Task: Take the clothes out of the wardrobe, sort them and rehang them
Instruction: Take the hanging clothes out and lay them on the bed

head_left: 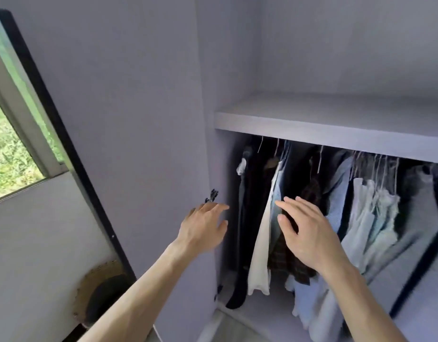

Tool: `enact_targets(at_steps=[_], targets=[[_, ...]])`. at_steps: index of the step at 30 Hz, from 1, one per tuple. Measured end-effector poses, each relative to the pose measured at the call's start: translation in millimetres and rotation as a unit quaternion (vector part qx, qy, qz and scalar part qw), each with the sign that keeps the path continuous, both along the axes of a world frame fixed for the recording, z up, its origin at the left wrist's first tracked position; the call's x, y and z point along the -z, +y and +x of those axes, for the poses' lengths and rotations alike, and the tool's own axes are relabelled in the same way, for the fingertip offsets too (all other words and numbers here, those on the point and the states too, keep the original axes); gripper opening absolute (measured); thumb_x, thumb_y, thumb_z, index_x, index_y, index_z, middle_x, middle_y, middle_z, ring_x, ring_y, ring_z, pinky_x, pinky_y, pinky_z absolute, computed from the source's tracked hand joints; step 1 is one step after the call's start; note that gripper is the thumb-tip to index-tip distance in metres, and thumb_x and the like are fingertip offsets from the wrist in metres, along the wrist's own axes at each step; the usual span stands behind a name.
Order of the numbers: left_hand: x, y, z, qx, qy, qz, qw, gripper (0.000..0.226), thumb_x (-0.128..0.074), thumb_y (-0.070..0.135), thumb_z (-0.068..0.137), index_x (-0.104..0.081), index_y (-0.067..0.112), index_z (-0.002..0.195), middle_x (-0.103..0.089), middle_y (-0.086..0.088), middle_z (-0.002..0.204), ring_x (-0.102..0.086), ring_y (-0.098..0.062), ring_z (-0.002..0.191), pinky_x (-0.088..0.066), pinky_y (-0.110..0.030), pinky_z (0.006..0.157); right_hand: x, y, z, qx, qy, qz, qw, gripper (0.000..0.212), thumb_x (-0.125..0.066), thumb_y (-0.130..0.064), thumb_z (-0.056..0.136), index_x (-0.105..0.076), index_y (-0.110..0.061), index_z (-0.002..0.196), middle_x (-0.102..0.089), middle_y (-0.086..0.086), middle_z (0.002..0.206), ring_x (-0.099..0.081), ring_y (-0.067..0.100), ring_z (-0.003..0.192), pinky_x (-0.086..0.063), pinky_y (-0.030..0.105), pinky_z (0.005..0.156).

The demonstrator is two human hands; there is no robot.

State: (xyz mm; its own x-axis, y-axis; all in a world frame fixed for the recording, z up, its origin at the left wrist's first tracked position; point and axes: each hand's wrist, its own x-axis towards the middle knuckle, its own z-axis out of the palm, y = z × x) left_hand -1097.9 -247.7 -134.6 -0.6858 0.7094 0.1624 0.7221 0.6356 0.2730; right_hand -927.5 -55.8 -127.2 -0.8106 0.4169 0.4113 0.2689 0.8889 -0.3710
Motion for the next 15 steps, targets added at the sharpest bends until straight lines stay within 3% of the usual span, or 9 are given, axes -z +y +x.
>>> enact_targets(at_steps=[3, 8, 12, 15], targets=[[-9.0, 36.3, -37.2, 0.006, -0.001, 0.005, 1.000, 0.046, -0.045, 0.033, 0.100, -0.042, 0.033, 0.146, -0.046, 0.008, 0.148, -0.042, -0.018, 0.135, -0.034, -0.034, 0.110, -18.5, 35.5, -27.0, 0.035, -0.010, 0.047, 0.998, 0.042, -0.042, -0.038, 0.102, -0.050, -0.031, 0.143, -0.044, -0.011, 0.151, -0.028, 0.011, 0.145, -0.023, 0.031, 0.117], [-8.9, 91.7, -108.3, 0.011, -0.043, 0.012, 0.999, 0.047, -0.047, 0.035, 0.099, -0.042, 0.031, 0.146, -0.044, 0.005, 0.149, -0.047, -0.019, 0.130, -0.038, -0.035, 0.108, -52.0, 96.3, -90.1, 0.119, 0.047, 0.172, 0.977, 0.052, -0.038, -0.043, 0.097, -0.050, -0.025, 0.144, -0.039, 0.006, 0.156, -0.029, 0.026, 0.146, -0.032, 0.049, 0.114], [1.7, 135.9, -157.1, 0.002, -0.096, 0.012, 0.995, 0.050, -0.047, 0.040, 0.099, -0.039, 0.030, 0.148, -0.041, 0.003, 0.151, -0.043, -0.021, 0.135, -0.040, -0.035, 0.108, -67.3, 143.1, -144.7, 0.184, 0.032, 0.229, 0.955, 0.059, -0.030, -0.049, 0.099, -0.027, -0.031, 0.155, -0.021, 0.006, 0.164, -0.013, 0.026, 0.152, -0.012, 0.055, 0.121], [13.8, 170.6, -186.9, 0.003, -0.168, 0.042, 0.985, 0.048, -0.049, 0.040, 0.098, -0.040, 0.029, 0.145, -0.043, -0.001, 0.146, -0.049, -0.024, 0.128, -0.043, -0.038, 0.106, -61.6, 167.8, -172.5, 0.209, 0.073, 0.273, 0.936, 0.054, -0.036, -0.043, 0.100, -0.034, -0.031, 0.153, -0.034, 0.005, 0.158, -0.024, 0.027, 0.149, -0.008, 0.057, 0.121]])
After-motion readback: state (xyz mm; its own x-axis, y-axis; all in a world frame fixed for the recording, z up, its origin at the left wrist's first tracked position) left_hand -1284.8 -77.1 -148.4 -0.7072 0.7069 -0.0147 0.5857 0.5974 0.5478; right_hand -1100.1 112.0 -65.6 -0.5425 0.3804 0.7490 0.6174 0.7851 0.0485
